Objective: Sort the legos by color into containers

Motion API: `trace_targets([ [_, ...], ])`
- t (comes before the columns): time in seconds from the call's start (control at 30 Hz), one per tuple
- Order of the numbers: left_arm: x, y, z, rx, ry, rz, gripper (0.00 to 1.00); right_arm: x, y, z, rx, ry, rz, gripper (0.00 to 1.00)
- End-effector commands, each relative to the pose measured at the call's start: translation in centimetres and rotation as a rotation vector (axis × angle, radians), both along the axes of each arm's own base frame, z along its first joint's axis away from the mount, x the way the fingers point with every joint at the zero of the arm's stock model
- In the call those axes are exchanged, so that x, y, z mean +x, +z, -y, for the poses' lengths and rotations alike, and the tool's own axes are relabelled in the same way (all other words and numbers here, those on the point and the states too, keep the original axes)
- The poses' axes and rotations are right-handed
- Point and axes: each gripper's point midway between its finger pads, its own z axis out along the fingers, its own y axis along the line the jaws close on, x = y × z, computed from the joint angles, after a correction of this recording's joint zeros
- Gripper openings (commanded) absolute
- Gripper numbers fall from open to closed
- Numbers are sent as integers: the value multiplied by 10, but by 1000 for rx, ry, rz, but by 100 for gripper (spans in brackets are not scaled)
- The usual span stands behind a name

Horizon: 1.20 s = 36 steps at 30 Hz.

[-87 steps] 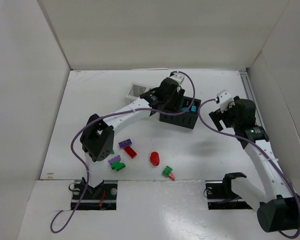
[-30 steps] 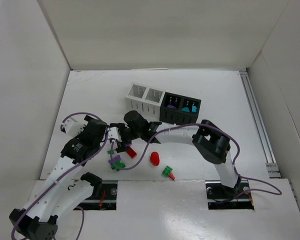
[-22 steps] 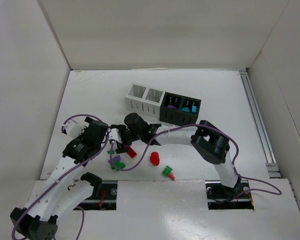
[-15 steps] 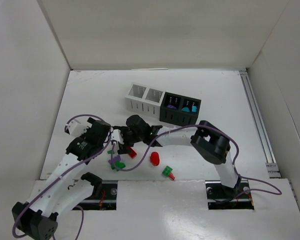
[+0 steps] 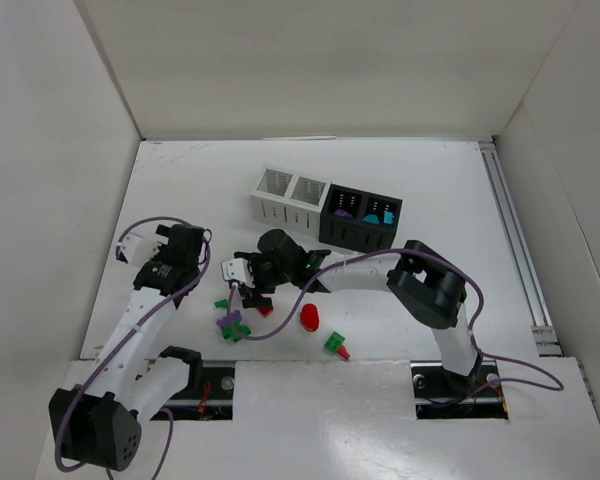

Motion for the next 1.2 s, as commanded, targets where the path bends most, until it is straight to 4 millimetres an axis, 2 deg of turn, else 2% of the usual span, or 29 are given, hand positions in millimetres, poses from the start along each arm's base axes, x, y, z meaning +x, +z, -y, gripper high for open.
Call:
trace_targets([
  [0.0, 12, 9, -13, 10, -11, 31, 99, 0, 32, -6, 69, 18, 29, 85],
  [0.03, 12, 9, -13, 10, -11, 31, 99, 0, 36, -12, 83, 26, 21, 85],
  [0.07, 12, 14, -15, 15, -3, 55, 99, 0, 29, -12, 72, 26, 15, 85],
  [0.1, 11, 17, -18, 14, 7, 64, 99, 2, 36, -15, 85, 26, 22, 85],
  [0.17, 8, 23, -20, 18, 14, 87, 99, 3, 26, -17, 72, 17, -3, 85],
  [0.2, 6, 23, -20, 18, 14, 87, 99, 6, 29, -18, 76, 4, 8, 85],
  [0.3, 1, 26, -26, 21, 37, 96, 99, 9, 10, -17, 42, -17, -8, 85],
  [0.33, 0, 29, -29, 9, 64, 114, 99, 8, 10, -17, 42, -25, -22, 85],
  [0.4, -2, 27, -34, 11, 84, 105, 99, 9, -6, -17, 17, -43, -47, 85],
  [0.43, -2, 29, -40, 16, 103, 111, 99, 10, -2, -20, 27, -47, -50, 85],
  [0.5, 1, 32, -45, 18, 123, 109, 99, 11, -10, -21, 15, -47, -56, 85],
  [0.6, 2, 24, -43, 16, 103, 68, 99, 15, -15, -17, -2, -83, -53, 83],
  [0.77, 7, 24, -40, 5, 84, 74, 99, 26, -22, -7, -33, -152, -18, 80],
  [0.9, 6, 24, -40, 9, 79, 78, 99, 27, -27, -2, -63, -169, -20, 77],
  [0.93, 5, 19, -38, 4, 72, 67, 99, 33, -34, 4, -81, -183, -29, 77],
  [0.97, 6, 22, -38, 13, 60, 78, 99, 40, -34, 8, -81, -198, -30, 75],
  [1.03, 7, 17, -31, -14, 20, 78, 99, 43, -34, 12, -75, -171, -54, 74],
  [1.07, 10, 19, -28, -18, 1, 86, 99, 39, -40, 11, -80, -131, -45, 72],
  [1.1, 12, 18, -23, -33, -26, 96, 99, 35, -34, 7, -55, -67, -57, 70],
  [1.13, 12, 17, -21, -34, -41, 90, 99, 29, -40, 8, -71, -23, -65, 70],
  [1.17, 16, 19, -17, -36, -75, 109, 99, 24, -41, 6, -76, 38, -55, 63],
])
